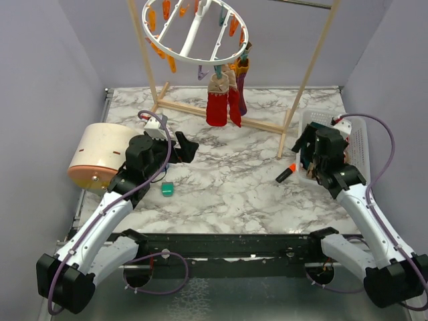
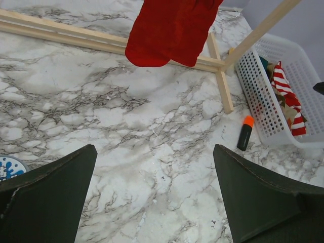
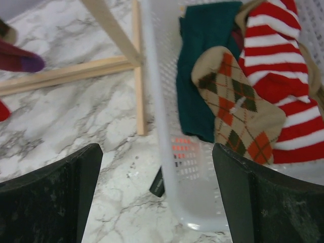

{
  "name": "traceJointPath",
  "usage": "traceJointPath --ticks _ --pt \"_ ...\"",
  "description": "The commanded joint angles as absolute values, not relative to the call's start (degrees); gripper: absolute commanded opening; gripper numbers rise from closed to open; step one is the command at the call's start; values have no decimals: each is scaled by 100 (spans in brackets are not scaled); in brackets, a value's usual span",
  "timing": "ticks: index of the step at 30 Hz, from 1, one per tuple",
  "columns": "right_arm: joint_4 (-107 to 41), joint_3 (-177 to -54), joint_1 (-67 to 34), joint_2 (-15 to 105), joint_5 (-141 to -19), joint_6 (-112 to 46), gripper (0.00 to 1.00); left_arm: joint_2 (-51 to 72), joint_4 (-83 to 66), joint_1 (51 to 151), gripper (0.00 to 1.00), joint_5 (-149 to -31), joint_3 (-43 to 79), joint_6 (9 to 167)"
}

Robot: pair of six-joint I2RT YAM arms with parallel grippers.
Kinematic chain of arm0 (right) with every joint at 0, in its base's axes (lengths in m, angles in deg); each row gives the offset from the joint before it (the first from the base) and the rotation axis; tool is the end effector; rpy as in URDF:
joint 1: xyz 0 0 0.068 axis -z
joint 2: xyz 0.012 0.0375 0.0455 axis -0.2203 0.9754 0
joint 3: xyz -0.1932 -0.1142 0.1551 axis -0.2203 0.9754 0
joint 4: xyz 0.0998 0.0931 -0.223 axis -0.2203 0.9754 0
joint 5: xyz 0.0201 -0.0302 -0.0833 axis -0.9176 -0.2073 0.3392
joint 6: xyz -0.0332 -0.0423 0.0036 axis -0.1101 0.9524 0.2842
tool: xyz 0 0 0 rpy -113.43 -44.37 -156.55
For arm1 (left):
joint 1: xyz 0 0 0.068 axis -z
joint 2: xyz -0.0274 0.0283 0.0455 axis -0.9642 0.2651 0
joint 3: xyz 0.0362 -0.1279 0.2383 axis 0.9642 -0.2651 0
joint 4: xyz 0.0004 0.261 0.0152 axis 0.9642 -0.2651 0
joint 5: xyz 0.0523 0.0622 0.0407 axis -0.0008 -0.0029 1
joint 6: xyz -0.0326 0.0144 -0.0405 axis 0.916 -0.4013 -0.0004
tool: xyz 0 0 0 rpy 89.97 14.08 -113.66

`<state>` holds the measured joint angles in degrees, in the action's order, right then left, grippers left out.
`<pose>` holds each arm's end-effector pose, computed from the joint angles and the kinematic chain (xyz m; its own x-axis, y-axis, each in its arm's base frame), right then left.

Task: Clip the socks to the hanger
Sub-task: Pick up the sock from the bin.

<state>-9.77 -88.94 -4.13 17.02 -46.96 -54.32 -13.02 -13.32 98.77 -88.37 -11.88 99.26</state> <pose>0.1989 0.0443 0.3171 -0.3501 0.3398 -0.8729 0.3022 0.9230 0.2381 0.1935 -0.0913 0.3175 -0.3752 -0.2601 -0.8897 0.3938 0.8242 -0.4070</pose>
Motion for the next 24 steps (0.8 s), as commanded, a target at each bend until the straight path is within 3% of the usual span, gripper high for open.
traceJointPath --ticks 1,6,11,16,20,24 --pt "-963 -8397 236 1952 -5111 -5790 94 -1420 -1365 9901 99 -8962 -1149 9999" --pt "-1371 -8266 527 2236 -4877 -5913 88 -1498 -1373 9965 99 -8888 -1182 9998" --pt "-1731 -8490 1475 2786 -5424 -6568 80 -1384 -1421 9983 99 -8945 -1140 10075" --pt "-2111 -9014 2161 3496 -5216 -6593 76 -1468 -1492 10026 99 -8885 -1123 10104" --pt "-2673 -9343 2415 4208 -5407 -6200 62 -1634 -1508 10038 99 -8852 -1117 10075" --pt "-2975 -9822 2521 5089 -5676 -5828 55 -1814 -1559 10057 99 -8695 -1121 10007"
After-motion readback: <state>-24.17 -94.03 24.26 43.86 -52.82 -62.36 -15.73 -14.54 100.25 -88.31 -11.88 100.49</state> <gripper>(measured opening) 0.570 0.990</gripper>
